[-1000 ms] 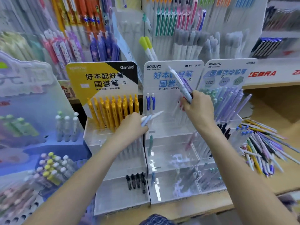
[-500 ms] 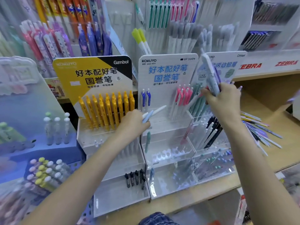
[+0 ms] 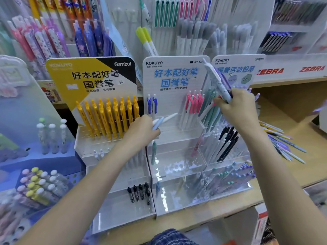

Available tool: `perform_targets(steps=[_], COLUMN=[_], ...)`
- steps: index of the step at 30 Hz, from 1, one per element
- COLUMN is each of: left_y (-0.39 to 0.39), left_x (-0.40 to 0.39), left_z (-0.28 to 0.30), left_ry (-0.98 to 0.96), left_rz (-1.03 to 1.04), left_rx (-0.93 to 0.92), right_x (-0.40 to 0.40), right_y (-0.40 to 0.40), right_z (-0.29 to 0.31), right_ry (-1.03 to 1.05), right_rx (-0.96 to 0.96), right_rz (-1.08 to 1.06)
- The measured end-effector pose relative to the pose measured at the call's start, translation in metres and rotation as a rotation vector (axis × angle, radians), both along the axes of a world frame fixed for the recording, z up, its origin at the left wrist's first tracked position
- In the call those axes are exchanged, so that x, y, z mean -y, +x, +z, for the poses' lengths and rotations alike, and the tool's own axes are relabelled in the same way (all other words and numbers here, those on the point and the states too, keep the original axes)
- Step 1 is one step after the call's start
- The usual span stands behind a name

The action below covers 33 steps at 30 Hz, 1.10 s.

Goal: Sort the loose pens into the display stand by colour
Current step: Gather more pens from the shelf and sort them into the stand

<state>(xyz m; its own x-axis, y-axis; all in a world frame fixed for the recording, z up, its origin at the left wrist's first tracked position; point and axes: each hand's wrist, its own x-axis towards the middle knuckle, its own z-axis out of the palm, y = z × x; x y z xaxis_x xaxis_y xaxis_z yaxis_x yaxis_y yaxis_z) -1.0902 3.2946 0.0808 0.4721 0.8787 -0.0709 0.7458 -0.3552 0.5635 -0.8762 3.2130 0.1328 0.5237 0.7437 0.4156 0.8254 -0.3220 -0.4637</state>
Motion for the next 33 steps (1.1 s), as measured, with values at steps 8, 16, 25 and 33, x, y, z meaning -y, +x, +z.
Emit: perform_targets(steps=[8, 16, 25, 33], left_y=[0.007, 0.012, 0.017, 0.000], left_x=[0.001, 0.003, 0.018, 0.003], left_z=[0.000, 0.007, 0.034, 0.033], left_ry=[0.027, 0.014, -0.255, -0.512], left_rz=[0.010, -0.006, -0.279, -0.006], left_rx=[0.023, 0.124, 0.388, 0.896], right_x=[-0.004, 0.001, 0.017, 0.031], right_y=[-0.020, -0.019, -0.037, -0.004], right_z=[-0.021, -0.024, 0.003, -0.002], right_ry=[-0.173, -0.145, 0.181, 0.285], right_rx=[0.049, 0.010, -0.882, -0.961], right_rz=[0.034, -0.018, 0.354, 0.290])
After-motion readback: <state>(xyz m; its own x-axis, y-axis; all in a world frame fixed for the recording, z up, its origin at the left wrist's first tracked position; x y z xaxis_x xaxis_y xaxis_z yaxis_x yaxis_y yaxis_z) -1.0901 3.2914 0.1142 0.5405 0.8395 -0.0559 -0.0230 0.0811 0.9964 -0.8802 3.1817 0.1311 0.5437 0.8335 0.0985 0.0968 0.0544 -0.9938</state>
